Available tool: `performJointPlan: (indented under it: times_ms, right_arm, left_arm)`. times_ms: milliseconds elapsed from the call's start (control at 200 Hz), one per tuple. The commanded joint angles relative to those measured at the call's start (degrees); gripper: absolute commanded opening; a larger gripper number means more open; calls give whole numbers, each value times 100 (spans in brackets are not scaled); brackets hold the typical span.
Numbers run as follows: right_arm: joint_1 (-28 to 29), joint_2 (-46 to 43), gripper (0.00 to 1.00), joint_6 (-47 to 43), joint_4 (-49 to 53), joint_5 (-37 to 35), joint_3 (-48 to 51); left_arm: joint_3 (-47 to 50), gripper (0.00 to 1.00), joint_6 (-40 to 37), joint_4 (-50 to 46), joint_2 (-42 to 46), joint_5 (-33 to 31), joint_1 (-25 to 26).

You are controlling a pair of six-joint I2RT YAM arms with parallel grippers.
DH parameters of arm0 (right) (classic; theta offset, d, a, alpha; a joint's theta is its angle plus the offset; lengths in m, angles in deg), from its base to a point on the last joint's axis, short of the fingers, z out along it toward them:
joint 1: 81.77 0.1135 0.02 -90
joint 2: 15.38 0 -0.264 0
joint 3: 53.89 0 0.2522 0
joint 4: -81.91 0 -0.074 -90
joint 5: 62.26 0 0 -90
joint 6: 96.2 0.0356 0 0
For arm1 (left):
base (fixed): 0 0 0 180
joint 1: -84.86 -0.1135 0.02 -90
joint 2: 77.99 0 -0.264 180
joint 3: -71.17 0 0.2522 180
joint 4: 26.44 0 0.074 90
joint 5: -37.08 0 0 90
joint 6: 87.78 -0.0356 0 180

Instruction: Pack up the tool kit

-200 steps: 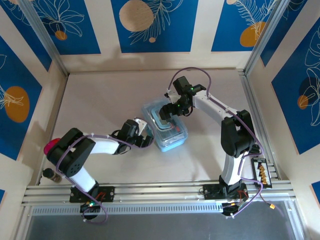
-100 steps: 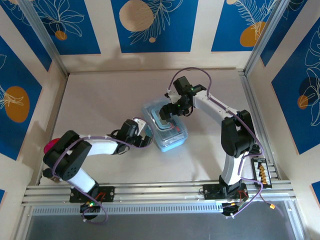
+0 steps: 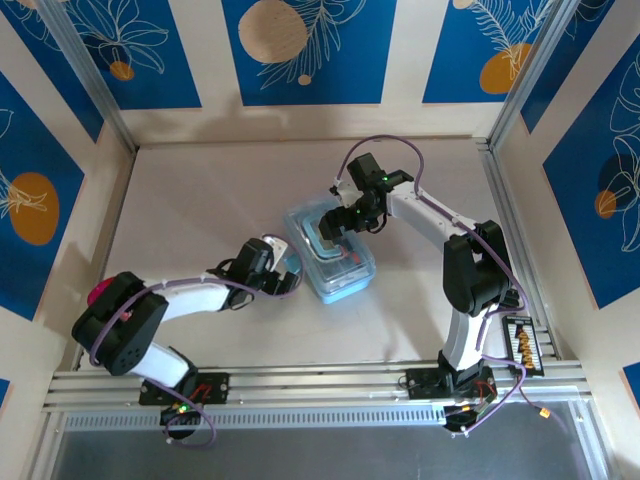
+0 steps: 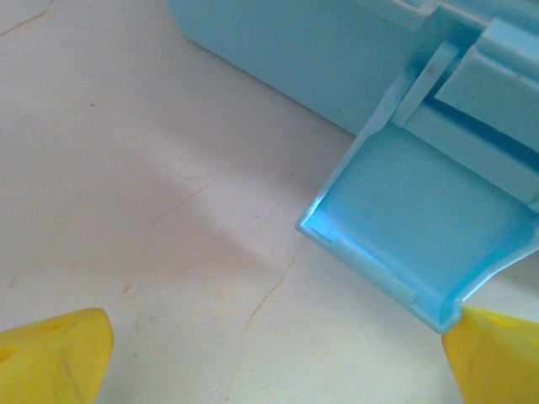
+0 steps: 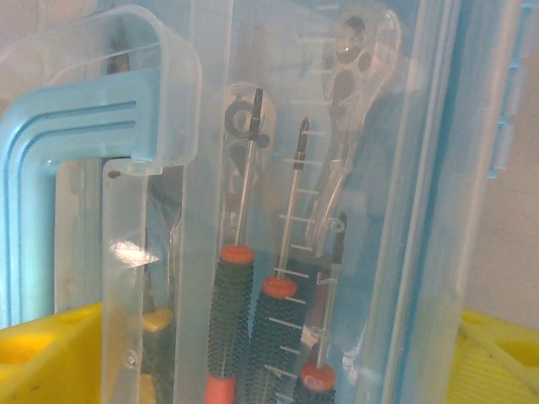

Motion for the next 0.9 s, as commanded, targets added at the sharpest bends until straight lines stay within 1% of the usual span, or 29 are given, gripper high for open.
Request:
performJointPlan:
  times_ms: [0, 540, 765, 895]
  right_arm:
    - [77, 119, 86, -139, 969, 464, 366]
    - [70, 145, 86, -128, 884, 542, 457]
    - [60, 163, 86, -141, 853, 569, 483]
    - [59, 189, 86, -139, 849, 578, 478]
  left_arm:
    - [-159, 100, -79, 110, 286, -351, -95]
    - [-291, 100, -232, -111, 670, -233, -96]
    - [-183, 100, -646, -150, 483, 247, -99]
    - [-163, 100, -681, -83, 203, 469, -78]
